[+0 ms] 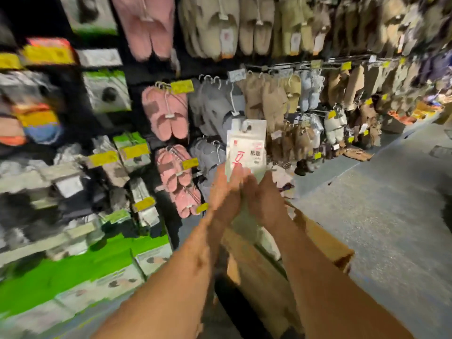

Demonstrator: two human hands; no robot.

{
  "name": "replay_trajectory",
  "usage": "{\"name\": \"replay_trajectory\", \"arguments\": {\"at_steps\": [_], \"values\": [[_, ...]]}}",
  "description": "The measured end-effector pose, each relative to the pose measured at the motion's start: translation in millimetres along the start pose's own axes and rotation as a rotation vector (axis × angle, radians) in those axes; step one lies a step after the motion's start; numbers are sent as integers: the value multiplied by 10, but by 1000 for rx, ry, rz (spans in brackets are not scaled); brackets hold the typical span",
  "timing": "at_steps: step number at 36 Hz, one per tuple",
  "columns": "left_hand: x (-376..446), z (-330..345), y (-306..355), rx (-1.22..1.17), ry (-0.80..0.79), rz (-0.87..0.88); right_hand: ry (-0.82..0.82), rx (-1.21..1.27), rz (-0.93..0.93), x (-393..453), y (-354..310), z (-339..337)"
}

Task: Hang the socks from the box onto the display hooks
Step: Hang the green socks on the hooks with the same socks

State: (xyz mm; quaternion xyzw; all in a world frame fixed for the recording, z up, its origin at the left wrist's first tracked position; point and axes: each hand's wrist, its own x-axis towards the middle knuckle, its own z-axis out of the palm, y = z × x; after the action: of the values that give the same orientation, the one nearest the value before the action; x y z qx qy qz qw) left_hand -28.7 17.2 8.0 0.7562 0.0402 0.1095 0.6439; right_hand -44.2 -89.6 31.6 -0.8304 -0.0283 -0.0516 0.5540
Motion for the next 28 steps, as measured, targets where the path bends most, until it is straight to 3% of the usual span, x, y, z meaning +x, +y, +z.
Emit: {"name": "replay_trajectory", "arguments": {"at_steps": [3, 7, 18, 28], "values": [[-111, -606, 108, 127, 156, 128, 1, -27, -65, -126, -387, 467], [-351, -1547, 268, 126, 311, 208, -89, -31, -187, -340, -919, 1216], [-1195, -4409, 271, 231, 610, 213, -295, 52, -420, -1443, -2330, 3531], [-1611, -6359, 250, 230, 807, 172, -501, 137, -516, -2111, -3327, 5229]]}}
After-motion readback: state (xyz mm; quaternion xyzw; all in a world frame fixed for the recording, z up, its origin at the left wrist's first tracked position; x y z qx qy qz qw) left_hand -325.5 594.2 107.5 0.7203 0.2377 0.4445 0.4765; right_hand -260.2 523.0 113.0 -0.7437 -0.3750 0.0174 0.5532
